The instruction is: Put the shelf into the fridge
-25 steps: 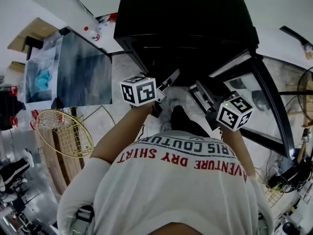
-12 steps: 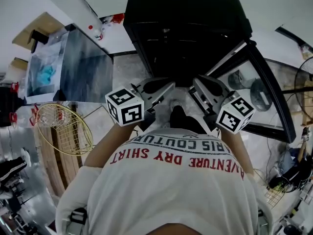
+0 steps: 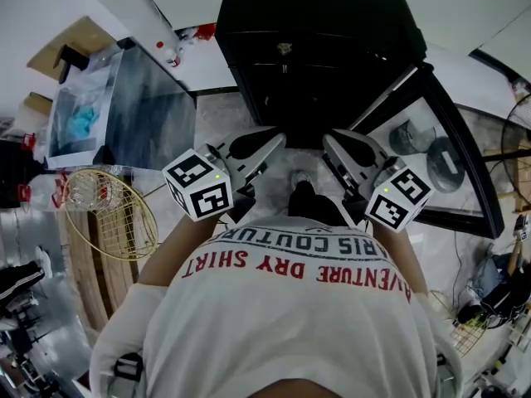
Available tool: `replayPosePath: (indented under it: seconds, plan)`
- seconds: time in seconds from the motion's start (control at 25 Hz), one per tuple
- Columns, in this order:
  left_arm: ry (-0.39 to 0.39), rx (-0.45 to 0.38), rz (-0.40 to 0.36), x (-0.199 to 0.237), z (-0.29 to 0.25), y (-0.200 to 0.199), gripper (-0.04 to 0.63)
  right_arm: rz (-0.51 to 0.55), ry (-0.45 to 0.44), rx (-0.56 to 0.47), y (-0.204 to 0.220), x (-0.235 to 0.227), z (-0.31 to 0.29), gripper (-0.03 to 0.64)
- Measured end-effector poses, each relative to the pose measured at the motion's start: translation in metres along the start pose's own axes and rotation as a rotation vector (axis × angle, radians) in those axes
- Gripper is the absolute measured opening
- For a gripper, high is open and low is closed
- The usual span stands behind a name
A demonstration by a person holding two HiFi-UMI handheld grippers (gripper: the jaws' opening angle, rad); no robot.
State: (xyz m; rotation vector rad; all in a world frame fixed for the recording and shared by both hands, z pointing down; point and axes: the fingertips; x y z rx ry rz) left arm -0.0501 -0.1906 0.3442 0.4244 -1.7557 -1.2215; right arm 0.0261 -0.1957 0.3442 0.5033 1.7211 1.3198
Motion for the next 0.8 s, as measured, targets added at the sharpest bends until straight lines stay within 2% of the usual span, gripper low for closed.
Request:
replayPosePath:
  seconds: [0.8]
  plan:
    - [-0.012, 0.014, 0.019, 0.005, -0.006, 0.011, 0.041, -0.039, 0.038, 0.004, 0.015, -0.007, 0.001, 0.023]
Point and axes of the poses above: the fingertips, and each gripper's own axes: z backward along the fingers, x to its left, y out of its underside, and after that the axes turned 4 degrees about -x, right-handed
